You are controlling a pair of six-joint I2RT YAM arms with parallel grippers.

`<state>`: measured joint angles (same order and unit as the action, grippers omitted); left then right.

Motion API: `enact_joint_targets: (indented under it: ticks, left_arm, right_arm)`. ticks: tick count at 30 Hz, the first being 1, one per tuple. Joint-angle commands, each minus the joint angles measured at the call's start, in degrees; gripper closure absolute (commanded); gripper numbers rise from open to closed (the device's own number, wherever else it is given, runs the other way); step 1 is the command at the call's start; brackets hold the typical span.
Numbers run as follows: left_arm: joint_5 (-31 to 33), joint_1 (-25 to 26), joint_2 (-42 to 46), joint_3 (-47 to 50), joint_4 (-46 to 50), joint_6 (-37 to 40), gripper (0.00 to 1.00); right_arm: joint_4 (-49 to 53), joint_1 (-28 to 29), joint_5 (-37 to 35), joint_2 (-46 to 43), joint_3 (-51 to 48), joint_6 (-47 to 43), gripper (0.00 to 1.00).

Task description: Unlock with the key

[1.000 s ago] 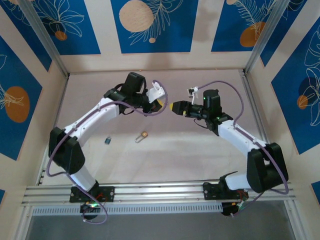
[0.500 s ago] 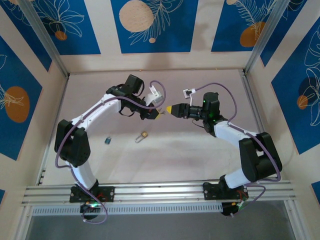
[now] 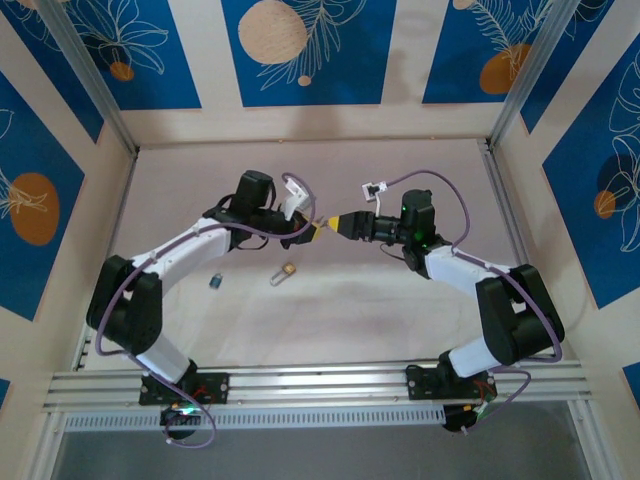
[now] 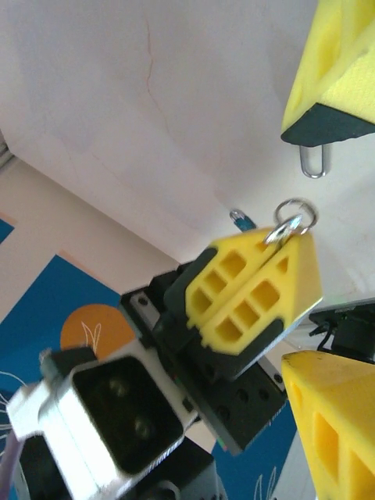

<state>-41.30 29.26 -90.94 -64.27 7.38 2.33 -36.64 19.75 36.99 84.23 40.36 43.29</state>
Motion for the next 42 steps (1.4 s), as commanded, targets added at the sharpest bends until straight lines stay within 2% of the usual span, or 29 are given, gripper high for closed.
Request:
enact_joint_targets:
  ticks: [1,13,33,36,39,42]
  left_arm:
    - [1.04,-0.44,2.24,1.49,-9.69,-3.91,1.0]
    - [1.37,-0.43,1.99,0.75,-8.5,-2.92,1.0]
    - [0.7,-0.5,0.67,0.62,-13.31,-7.1,1.0]
    - [0.21,-0.45,0.43,0.9,-14.54,-8.29,1.0]
    - [-0.18,-0.43,0.32,0.34,-13.41,-8.07,1.0]
    - [-0.14,-0.44,0.5,0.77,-13.68,-7.78,1.0]
  right_arm:
    - [-1.42,-0.04,-1.94,-0.96,-0.22,0.57,0.29]
    - [-2.14,-0.92,-2.1,-0.81,-0.27,1.99,0.3]
    - [-9.11,-2.3,-2.64,2.47,-1.38,7.16,0.38]
    - [-10.57,-2.16,-1.45,3.28,-1.01,8.27,0.38]
    - [-10.0,-1.23,2.77,4.29,1.1,6.97,0.36]
    - [-7.54,-0.5,1.52,4.37,1.78,5.88,0.34]
